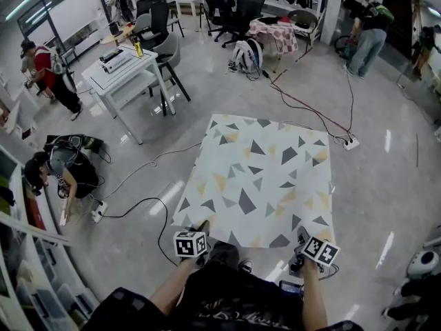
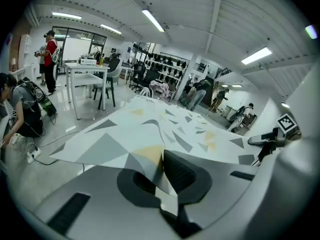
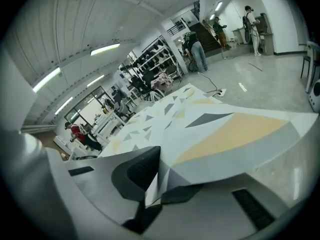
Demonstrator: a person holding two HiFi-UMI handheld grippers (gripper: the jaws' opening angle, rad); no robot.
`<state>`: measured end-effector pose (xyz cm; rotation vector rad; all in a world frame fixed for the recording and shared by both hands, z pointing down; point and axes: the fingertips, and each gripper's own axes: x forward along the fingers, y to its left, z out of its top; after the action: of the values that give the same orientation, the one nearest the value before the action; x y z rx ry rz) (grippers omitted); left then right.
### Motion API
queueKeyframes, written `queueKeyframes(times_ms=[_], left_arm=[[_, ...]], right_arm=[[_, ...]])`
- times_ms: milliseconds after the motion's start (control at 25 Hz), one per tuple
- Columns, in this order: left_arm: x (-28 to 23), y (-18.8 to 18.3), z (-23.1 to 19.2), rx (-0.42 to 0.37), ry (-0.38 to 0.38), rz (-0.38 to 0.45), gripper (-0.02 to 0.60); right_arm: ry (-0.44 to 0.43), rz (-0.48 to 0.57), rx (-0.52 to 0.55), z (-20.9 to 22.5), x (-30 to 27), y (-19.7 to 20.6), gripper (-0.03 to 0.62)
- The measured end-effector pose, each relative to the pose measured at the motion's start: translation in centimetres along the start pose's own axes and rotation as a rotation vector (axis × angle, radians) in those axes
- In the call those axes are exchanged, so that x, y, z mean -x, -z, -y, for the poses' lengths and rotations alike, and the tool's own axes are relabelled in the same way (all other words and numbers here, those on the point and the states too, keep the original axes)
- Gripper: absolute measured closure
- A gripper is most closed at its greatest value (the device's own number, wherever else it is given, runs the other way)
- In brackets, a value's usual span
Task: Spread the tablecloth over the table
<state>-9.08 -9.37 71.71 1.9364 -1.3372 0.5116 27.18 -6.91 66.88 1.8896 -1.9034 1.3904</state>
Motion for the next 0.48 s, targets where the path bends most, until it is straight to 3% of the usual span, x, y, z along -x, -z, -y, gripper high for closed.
queueKeyframes(times_ms=[200,400,480], left_arm=[[-1.9,3.7,-0.1,-0.05,-0.019,-0.073,0.549],[-3.0,5.7,-0.4,0.016,-0.022,-0.115,0.549],[-3.2,6.3,-0.5,0.001,-0.027,-0.135,0.548]], right_arm=[[0.096,-0.027,0.047,3.0,-1.8,2.0,0.577],[0.169,-0.059,0.008,5.7,-3.5,3.4,0.576],[0.181,-0.063,-0.026,6.4,-3.9,3.8,0.569]])
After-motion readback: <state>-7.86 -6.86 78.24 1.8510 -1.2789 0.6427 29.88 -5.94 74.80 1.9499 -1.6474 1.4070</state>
